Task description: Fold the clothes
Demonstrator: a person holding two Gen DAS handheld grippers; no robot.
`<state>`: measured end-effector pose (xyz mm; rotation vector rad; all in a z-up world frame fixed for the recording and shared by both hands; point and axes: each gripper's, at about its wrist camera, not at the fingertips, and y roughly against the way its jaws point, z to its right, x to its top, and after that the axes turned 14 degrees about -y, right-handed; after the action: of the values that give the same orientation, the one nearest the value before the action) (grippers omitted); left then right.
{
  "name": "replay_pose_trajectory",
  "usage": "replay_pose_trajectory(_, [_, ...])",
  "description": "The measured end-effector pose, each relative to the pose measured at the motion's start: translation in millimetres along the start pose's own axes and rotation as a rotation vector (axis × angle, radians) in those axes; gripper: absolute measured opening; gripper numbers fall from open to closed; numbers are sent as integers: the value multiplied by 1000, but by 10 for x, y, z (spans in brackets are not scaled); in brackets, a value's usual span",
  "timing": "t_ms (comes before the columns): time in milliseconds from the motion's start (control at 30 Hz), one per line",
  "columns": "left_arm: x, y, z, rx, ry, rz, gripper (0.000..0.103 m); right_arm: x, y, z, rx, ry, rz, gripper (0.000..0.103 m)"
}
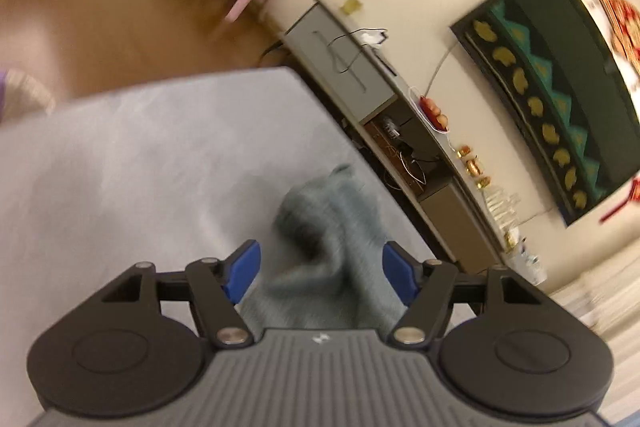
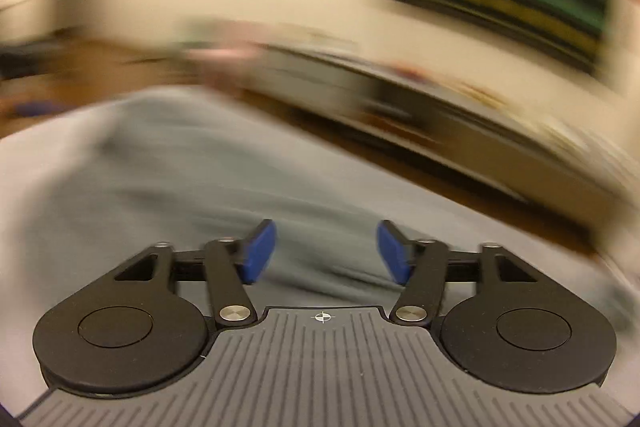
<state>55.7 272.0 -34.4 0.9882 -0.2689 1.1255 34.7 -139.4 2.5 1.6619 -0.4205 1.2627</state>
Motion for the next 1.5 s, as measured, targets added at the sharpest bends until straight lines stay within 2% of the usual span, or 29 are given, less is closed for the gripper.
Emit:
replay_pose_trajectory(67, [-106,135,-130,-13,44,6,71,-5,-203,-832,175,154,-38,70])
replay_pose_trajectory(133, [-170,256,-236,-29,67,10,71,-121,-393,-1537,259,331,-99,70])
replay_pose_trajectory(167, [-190,311,-289,-34,74,16,72,-189,-510,-1775,268,416,-133,69])
replay_pose_trajectory(233, [-207,388,-395,-49,80,24,73,-291,-749,-2033,230,539,-183,63])
replay_pose_trajectory(267, [-212,425,-444,-55,88,32,73,-329,-865,-2140,211,593,-211,44])
replay_pose_trajectory(300, [-226,462,-488,-67,97,40,73,-297,-961,-2132,199,610,-251,5])
replay_pose_trajectory(333, [-244,499,-528,-81,105,46,73,-258,-1040,-2111,187,620,-282,0])
replay_pose_trajectory(367, [-262,537,-569,-96,114,53,73,-182,-1031,-2019,176,598,-262,0])
replay_pose_trajectory(400, [-280,550,-573,-113,116,60,74,-95,-1008,-1935,161,570,-236,0])
replay_pose_trajectory(433, [-298,552,-562,-131,116,68,75,66,-906,-1864,121,503,-172,0])
replay_pose_trajectory(500, [-337,494,-494,-177,114,64,80,486,-712,-1401,53,214,-48,0])
replay_pose_trajectory(567, [-411,347,-376,-229,107,30,85,513,-797,-724,-1,-132,-86,0])
replay_pose_trajectory(667, [-567,-44,-73,-250,70,-64,85,534,-925,256,-79,-629,-145,0])
replay_pose_trajectory(767, [-711,-376,241,-286,30,-135,85,207,-1005,441,-83,-722,-227,0])
replay_pose_trajectory(833, [-765,-535,450,-308,-5,-159,85,66,-1027,509,-70,-769,-245,0])
replay_pose_trajectory(900, [-751,-608,610,-306,-35,-148,85,58,-1074,536,-50,-788,-240,0])
replay_pose_trajectory(967, [-679,-558,681,-308,-42,-81,84,27,-1059,554,-14,-787,-216,0])
replay_pose_trajectory(1033, [-594,-519,733,-315,-46,-24,86,79,-963,578,119,-832,-189,0])
replay_pose_trajectory(1100, [-489,-618,771,-310,-47,-43,86,130,-848,589,315,-900,-165,0])
replay_pose_trajectory(1200, [-389,-922,727,-297,-11,-100,86,360,-825,397,321,-756,-157,0])
replay_pose_trajectory(1233, [-364,-1010,719,-284,-3,-111,81,415,-828,260,211,-630,-165,1])
replay_pose_trajectory(1300, [-283,-1127,791,-307,-26,-116,77,447,-905,-52,-8,-363,-173,22])
replay_pose_trajectory(1367, [-202,-1205,924,-350,-75,-125,79,420,-975,-336,-148,-145,-141,29])
replay_pose_trajectory(1433, [-135,-1277,1090,-389,-147,-145,80,432,-1035,-572,-158,-18,-102,44])
replay_pose_trajectory(1467, [-118,-1290,1143,-382,-177,-147,80,433,-1095,-677,-154,36,-88,56])
replay_pose_trajectory(1500, [-107,-1293,1182,-364,-205,-145,80,434,-1155,-782,-149,89,-74,63])
